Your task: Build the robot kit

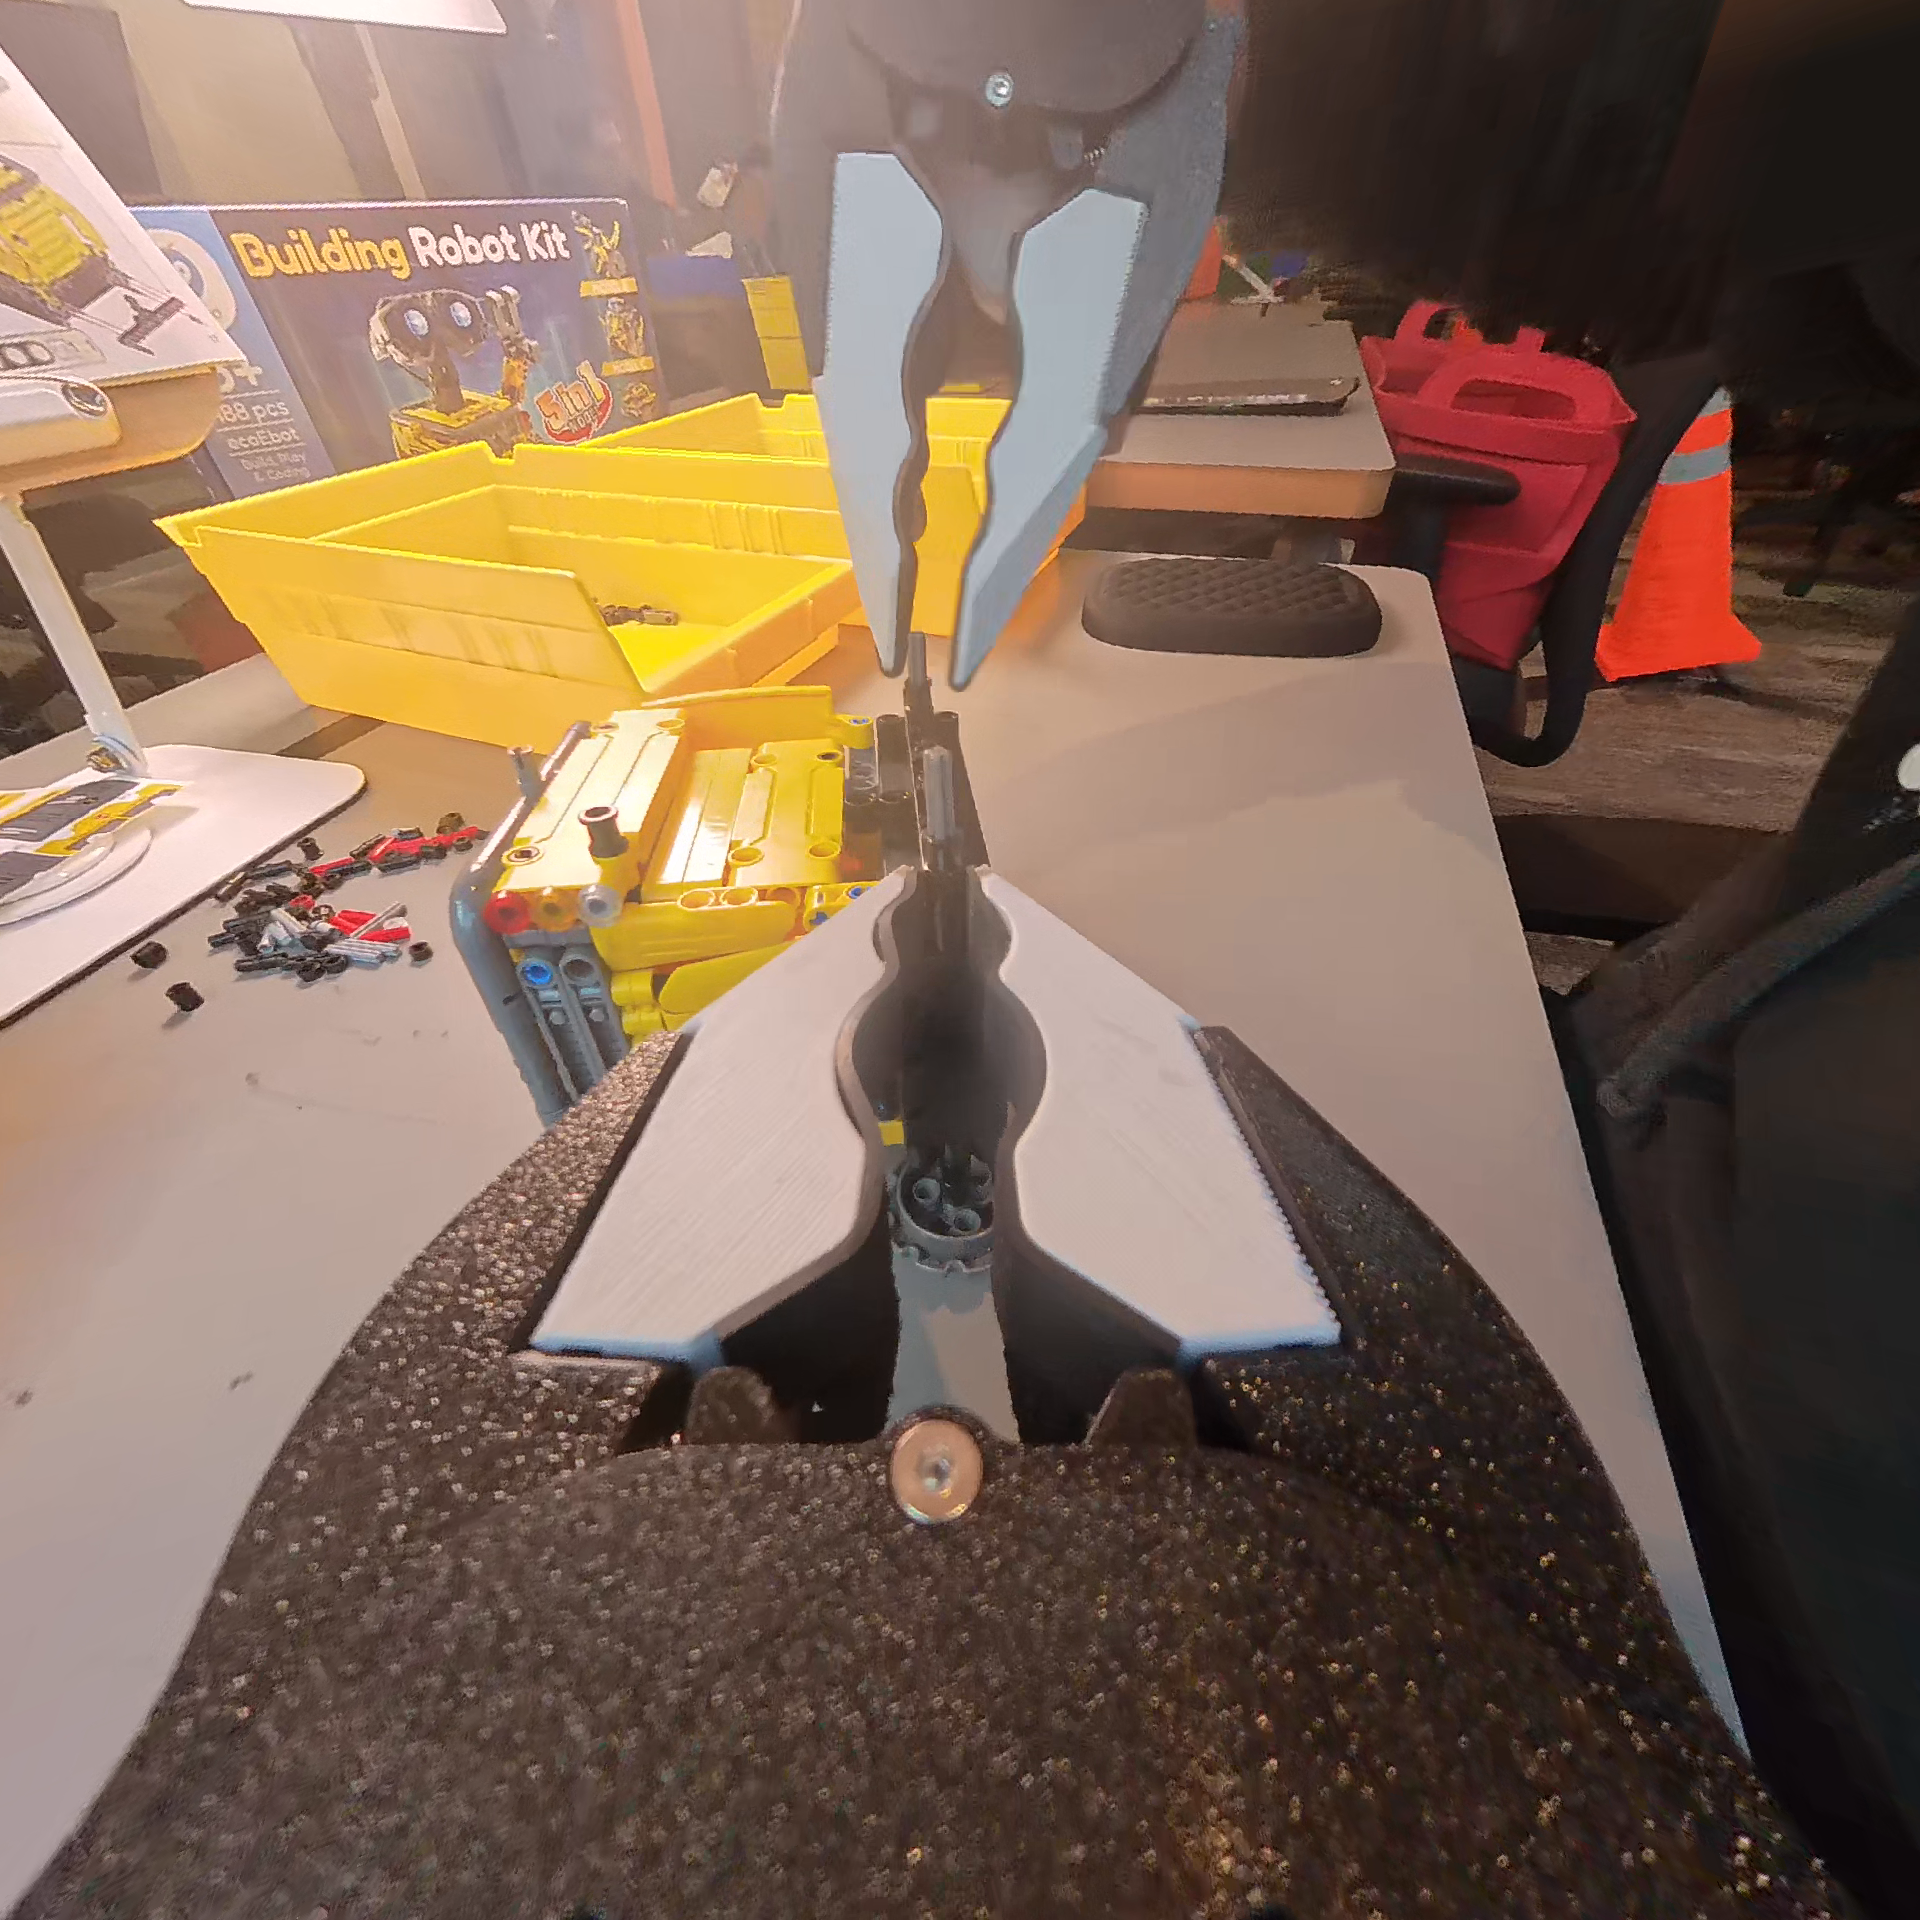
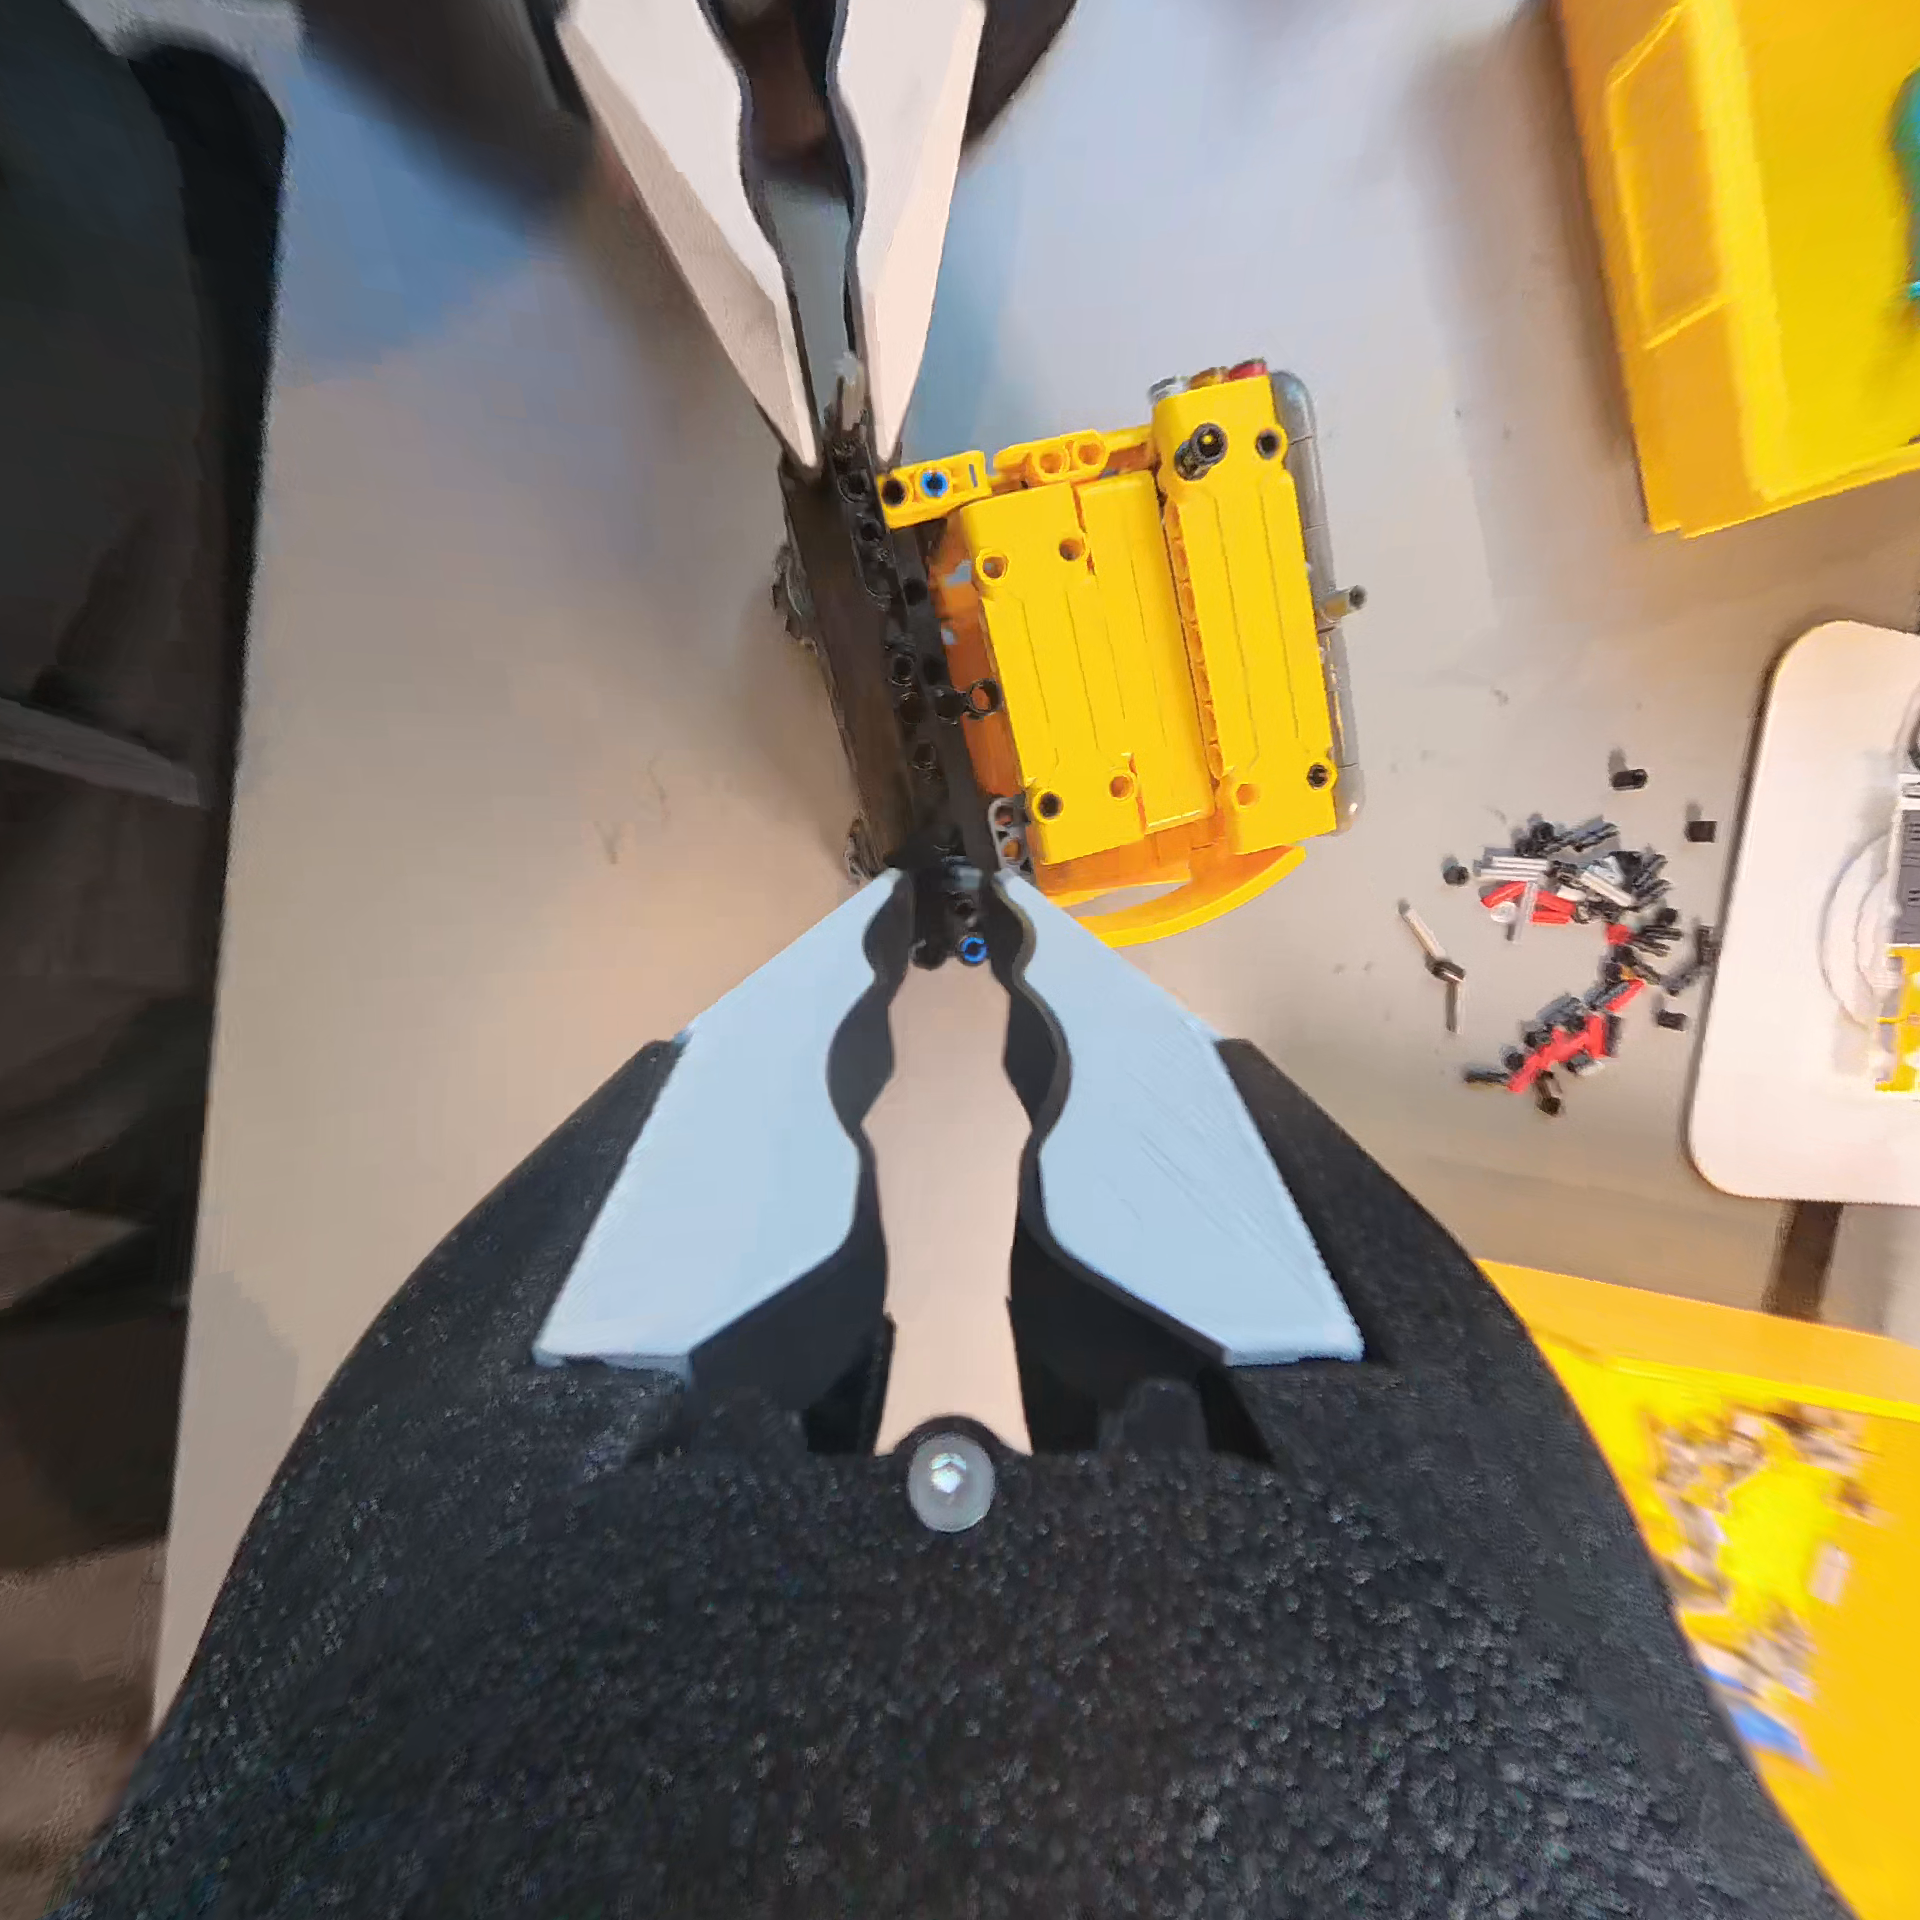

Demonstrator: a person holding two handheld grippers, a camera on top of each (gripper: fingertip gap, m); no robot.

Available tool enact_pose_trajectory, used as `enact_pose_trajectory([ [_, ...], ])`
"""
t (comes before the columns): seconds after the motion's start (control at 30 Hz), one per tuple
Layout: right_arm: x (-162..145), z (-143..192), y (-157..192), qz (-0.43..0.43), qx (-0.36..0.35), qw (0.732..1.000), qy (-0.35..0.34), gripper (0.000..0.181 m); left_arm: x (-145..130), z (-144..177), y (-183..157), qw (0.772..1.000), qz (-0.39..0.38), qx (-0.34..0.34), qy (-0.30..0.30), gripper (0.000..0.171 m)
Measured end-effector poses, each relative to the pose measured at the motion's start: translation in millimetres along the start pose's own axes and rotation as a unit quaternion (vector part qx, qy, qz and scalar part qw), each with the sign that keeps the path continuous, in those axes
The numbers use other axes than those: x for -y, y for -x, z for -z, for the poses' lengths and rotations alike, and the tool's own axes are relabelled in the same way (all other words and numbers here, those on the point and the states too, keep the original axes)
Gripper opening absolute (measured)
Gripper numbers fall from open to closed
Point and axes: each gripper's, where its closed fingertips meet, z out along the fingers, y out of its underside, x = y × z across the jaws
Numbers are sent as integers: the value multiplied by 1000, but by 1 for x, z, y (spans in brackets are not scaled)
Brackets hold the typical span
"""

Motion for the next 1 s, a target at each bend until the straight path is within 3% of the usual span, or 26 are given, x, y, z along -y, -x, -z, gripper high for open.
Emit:
enact_pose_trajectory([
  [0.1, -3, 8, -4, -52, -19, 994, -95, 18, 3, -1, 6, 1000, 21, 3, -1, 5],
  [0.23, -13, 13, -13, -110, -51, 972, -201, 18, 9, -3, 19, 994, 104, -8, -14, 5],
  [0.43, -20, -1, -26, -186, -78, 924, -323, 19, 14, -3, 46, 963, 260, -43, -49, 6],
  [0.63, -17, -7, -34, -211, -75, 897, -381, 19, 17, 0, 53, 948, 306, -60, -62, 6],
  [1.0, -8, -14, -23, -190, -92, 891, -402, 11, 9, 18, 53, 955, 290, -25, -49, 8],
])
